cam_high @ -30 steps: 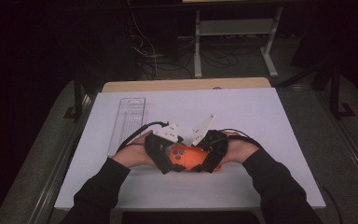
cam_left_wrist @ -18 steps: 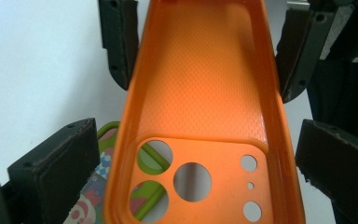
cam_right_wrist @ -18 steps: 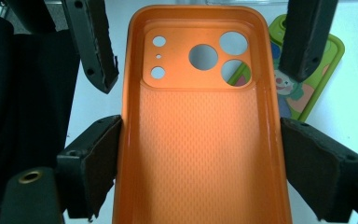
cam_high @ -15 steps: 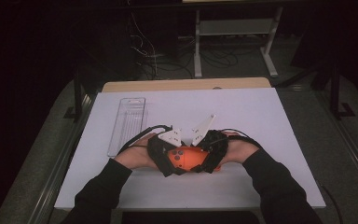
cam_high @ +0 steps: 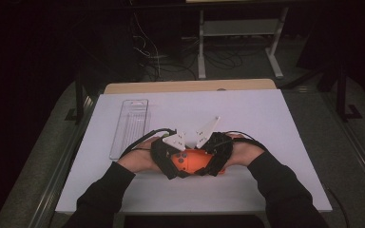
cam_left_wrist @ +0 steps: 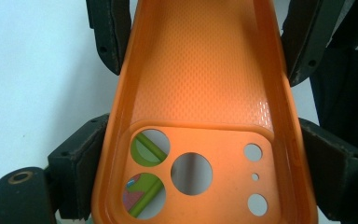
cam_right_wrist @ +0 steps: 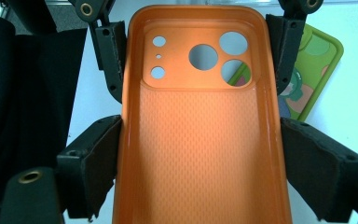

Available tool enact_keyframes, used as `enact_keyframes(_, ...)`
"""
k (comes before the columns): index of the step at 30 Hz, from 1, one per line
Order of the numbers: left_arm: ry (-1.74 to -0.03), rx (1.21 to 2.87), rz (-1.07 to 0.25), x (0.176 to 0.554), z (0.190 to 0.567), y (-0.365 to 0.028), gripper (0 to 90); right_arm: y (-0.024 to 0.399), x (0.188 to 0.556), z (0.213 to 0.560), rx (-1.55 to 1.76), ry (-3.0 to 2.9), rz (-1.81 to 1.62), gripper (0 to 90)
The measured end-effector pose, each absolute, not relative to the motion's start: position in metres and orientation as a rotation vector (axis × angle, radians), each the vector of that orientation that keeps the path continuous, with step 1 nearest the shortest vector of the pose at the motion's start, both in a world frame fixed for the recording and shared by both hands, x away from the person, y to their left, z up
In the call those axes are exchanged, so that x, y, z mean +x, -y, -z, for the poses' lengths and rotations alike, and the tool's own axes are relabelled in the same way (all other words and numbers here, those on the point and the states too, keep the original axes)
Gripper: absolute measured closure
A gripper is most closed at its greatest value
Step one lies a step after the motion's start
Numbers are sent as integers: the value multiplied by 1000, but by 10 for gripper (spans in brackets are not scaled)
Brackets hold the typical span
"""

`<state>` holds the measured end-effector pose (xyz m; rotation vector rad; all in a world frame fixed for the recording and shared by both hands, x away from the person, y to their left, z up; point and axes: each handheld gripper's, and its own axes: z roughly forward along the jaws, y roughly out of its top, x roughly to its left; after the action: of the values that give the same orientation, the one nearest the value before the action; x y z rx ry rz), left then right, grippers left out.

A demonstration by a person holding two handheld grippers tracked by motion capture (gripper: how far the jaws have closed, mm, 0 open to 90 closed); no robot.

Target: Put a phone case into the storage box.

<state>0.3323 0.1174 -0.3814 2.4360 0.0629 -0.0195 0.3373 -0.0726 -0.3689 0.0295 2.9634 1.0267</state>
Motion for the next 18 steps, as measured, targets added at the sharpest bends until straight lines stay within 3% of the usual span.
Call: enact_keyframes(18, -57, 2438, 48, 333, 383, -116, 158, 75, 338, 372, 39, -2983, -1028, 124)
